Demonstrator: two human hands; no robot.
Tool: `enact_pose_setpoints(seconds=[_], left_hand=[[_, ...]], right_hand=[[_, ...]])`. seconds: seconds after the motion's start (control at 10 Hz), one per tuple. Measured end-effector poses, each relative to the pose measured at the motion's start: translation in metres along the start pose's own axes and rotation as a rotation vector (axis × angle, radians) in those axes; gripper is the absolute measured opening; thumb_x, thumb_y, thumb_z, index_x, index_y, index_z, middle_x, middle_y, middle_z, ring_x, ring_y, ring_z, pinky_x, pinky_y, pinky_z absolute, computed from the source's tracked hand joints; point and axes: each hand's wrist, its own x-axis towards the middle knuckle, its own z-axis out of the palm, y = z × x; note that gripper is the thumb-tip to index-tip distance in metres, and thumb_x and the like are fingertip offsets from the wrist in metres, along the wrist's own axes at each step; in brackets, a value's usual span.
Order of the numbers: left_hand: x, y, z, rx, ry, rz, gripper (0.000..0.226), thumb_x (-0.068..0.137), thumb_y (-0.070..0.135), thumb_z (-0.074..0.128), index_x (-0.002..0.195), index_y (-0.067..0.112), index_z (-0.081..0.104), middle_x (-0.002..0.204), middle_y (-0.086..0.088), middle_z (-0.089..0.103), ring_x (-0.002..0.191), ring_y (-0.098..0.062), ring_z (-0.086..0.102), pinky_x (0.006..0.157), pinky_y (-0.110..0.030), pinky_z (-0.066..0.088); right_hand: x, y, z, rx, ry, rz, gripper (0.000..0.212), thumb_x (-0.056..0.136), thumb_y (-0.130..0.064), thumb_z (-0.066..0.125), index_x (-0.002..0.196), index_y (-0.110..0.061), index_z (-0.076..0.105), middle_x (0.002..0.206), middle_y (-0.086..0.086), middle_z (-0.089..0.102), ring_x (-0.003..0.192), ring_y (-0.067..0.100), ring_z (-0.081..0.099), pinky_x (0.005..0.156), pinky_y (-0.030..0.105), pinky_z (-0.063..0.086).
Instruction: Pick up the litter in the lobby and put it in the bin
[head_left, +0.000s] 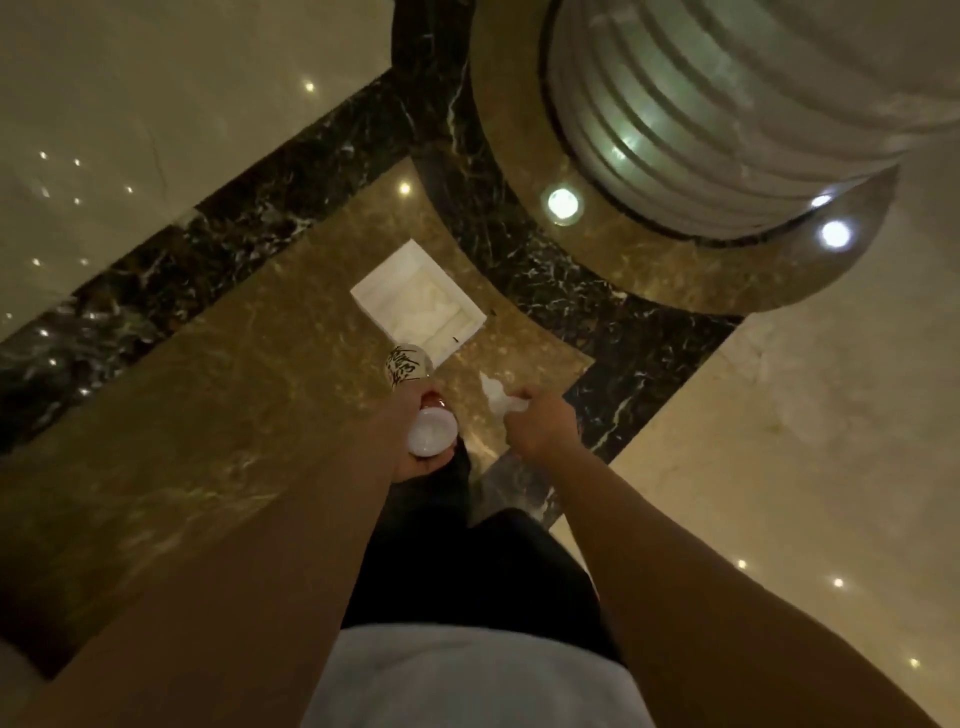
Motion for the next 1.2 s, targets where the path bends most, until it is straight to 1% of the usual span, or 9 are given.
enact_pose_setpoints(seconds=[0.3,0.4,0.5,0.6,0.7,0.9,1.0,1.1,1.2], left_hand=[[0.224,0.1,0.05,-0.255,0.087,-0.11,0.031,0.077,0.042,0.073,0.087,0.015,0.061,0.085,-0.008,0.065,0.075,-0.023,0.064,0.084,-0.041,0.057],[0.302,0.117,0.05,-0.341,0.07,-0.08,0.033,0.082,0.043,0.067,0.082,0.012,0.058,0.067,-0.007,0.061,0.05,-0.02,0.057,0.048,-0.028,0.05],[0.375,0.127,0.053,-0.427,0.09,-0.014,0.033,0.085,0.042,0.063,0.078,0.011,0.054,0.051,-0.006,0.053,0.029,-0.014,0.044,0.032,-0.02,0.036],[0.427,0.136,0.063,-0.55,0.193,-0.04,0.03,0.075,0.041,0.073,0.087,0.014,0.065,0.062,-0.004,0.067,0.046,-0.015,0.061,0.054,-0.032,0.059],[0.467,0.147,0.07,-0.615,0.244,-0.052,0.049,0.069,0.039,0.077,0.11,0.015,0.066,0.095,-0.006,0.068,0.076,-0.022,0.068,0.073,-0.035,0.059],[0.482,0.153,0.075,-0.627,0.324,0.048,0.038,0.084,0.031,0.067,0.118,0.016,0.057,0.112,-0.007,0.06,0.08,-0.026,0.067,0.062,-0.032,0.052],[0.464,0.154,0.079,-0.603,0.345,0.073,0.027,0.089,0.025,0.061,0.113,0.013,0.059,0.105,-0.008,0.061,0.075,-0.025,0.063,0.059,-0.03,0.05],[0.44,0.147,0.081,-0.627,0.303,0.041,0.019,0.09,0.022,0.059,0.107,0.012,0.059,0.097,-0.006,0.061,0.072,-0.024,0.061,0.057,-0.029,0.049],[0.416,0.135,0.076,-0.587,0.298,0.051,0.017,0.09,0.02,0.059,0.105,0.013,0.058,0.097,-0.007,0.062,0.074,-0.024,0.062,0.057,-0.03,0.05]], right_hand=[[0.256,-0.064,0.058,-0.048,-0.209,0.049,0.033,0.083,-0.02,0.059,0.114,-0.008,0.063,0.109,0.016,0.07,0.103,0.036,0.066,0.09,0.052,0.054],[0.339,-0.063,0.081,-0.121,-0.292,0.022,0.046,0.083,-0.013,0.062,0.127,-0.01,0.054,0.118,0.016,0.065,0.107,0.034,0.064,0.092,0.049,0.053],[0.416,-0.06,0.098,-0.162,-0.409,0.042,0.057,0.084,-0.003,0.057,0.137,-0.02,0.045,0.129,0.013,0.057,0.109,0.034,0.063,0.09,0.05,0.055],[0.471,-0.062,0.109,-0.029,-0.516,0.116,0.059,0.09,0.005,0.048,0.141,-0.024,0.04,0.139,0.009,0.048,0.108,0.031,0.059,0.074,0.043,0.061],[0.51,-0.058,0.118,-0.161,-0.564,-0.004,0.067,0.088,0.006,0.049,0.147,-0.024,0.034,0.149,0.006,0.04,0.124,0.031,0.053,0.092,0.047,0.055],[0.528,-0.04,0.105,-0.555,-0.579,-0.172,0.077,0.086,0.001,0.05,0.15,-0.032,0.024,0.146,-0.002,0.046,0.108,0.021,0.06,0.084,0.032,0.056],[0.523,-0.038,0.091,-0.685,-0.562,-0.232,0.065,0.086,-0.005,0.054,0.144,-0.028,0.036,0.126,-0.004,0.058,0.115,0.025,0.058,0.083,0.031,0.054],[0.516,-0.044,0.083,-0.85,-0.607,-0.254,0.063,0.09,-0.004,0.047,0.149,-0.016,0.028,0.147,0.007,0.044,0.131,0.029,0.045,0.1,0.032,0.04],[0.503,-0.06,0.082,-0.872,-0.529,-0.311,0.048,0.093,-0.012,0.05,0.141,-0.011,0.042,0.137,0.01,0.053,0.123,0.029,0.052,0.093,0.023,0.04]])
